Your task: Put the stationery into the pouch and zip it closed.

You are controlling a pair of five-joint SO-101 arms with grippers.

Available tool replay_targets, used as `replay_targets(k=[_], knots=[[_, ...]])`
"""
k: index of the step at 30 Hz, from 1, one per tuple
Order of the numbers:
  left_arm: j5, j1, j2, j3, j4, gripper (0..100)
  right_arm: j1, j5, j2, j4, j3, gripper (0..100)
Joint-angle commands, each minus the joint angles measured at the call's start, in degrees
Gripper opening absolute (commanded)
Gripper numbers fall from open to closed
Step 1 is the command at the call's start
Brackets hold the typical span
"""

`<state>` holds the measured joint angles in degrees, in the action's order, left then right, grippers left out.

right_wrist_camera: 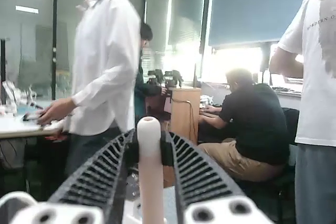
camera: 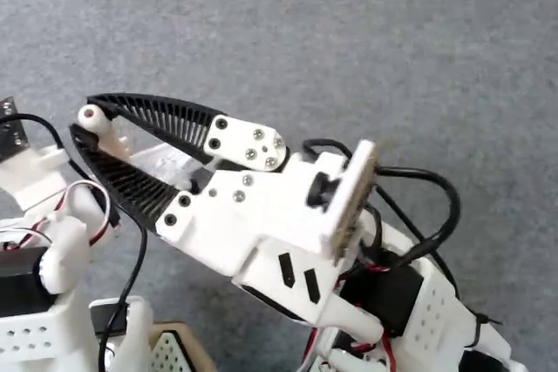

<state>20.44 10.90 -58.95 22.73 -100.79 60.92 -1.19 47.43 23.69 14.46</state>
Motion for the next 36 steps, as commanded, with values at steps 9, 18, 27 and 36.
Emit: replay_targets(k=[9,18,27,36], knots=[[-0.2,-2.4,-7.4,-0.2,0.4,3,-7.9,8.5,2.9,-2.4,7.7,1.1],[-0.2,-2.4,-7.4,-0.3,0.4,3,-9.2,8.4,7.2,-2.5,16.4,1.1],[-0.2,-2.4,-7.6,-0.2,0.4,3,-9.5,4.9,7.8,-2.5,24.5,1.2],[-0.2,-2.4,-7.6,-0.3,0.4,3,-9.1,-3.3,12.0,-0.5,25.3,16.3]])
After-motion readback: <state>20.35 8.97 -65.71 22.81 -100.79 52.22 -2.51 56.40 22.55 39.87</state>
